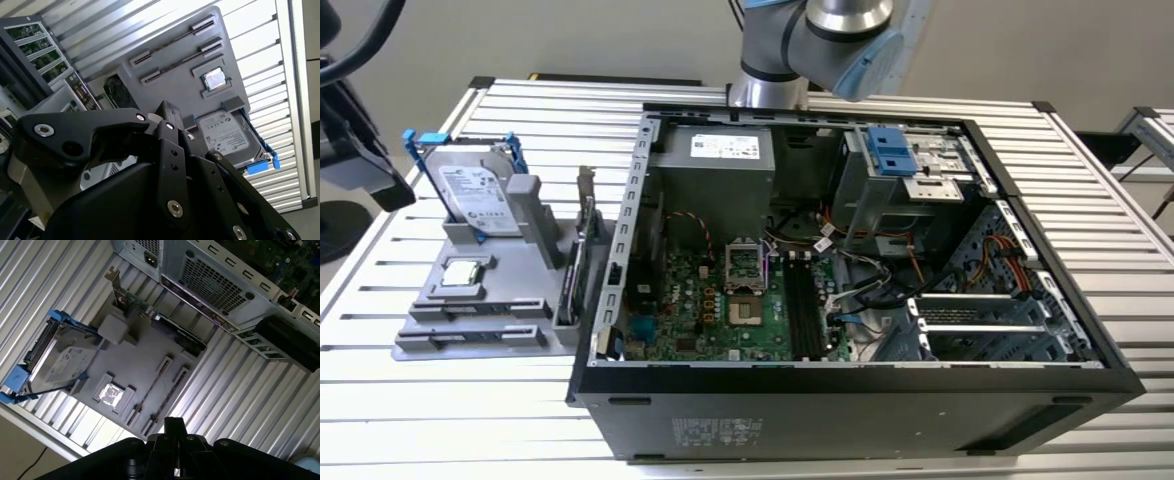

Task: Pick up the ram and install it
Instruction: 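Pick up the ram and move it above insertion slot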

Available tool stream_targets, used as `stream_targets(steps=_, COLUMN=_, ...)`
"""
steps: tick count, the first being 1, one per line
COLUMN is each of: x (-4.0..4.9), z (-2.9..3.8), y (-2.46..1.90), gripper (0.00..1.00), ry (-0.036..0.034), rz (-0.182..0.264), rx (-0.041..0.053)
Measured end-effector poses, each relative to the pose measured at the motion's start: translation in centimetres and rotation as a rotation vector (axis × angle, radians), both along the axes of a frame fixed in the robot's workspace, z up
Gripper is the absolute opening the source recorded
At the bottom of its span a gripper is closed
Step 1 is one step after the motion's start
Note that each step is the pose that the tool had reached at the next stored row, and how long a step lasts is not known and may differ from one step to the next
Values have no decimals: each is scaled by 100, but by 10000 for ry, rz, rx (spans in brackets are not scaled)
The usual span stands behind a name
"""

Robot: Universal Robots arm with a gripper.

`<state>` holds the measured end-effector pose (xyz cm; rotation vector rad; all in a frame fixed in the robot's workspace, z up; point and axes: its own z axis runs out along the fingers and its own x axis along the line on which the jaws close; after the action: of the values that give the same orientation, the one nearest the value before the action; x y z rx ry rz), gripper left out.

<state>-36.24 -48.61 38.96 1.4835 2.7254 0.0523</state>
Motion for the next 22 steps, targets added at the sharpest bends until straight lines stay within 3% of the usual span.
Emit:
stream_targets(steps=14, x=0, z=0, y=0, gripper=0, ry=1, rz=-771, rx=-2)
stream_targets(steps=22, x=-5, z=1, y=0, gripper=0, ry=2, rz=-1447, rx=-1)
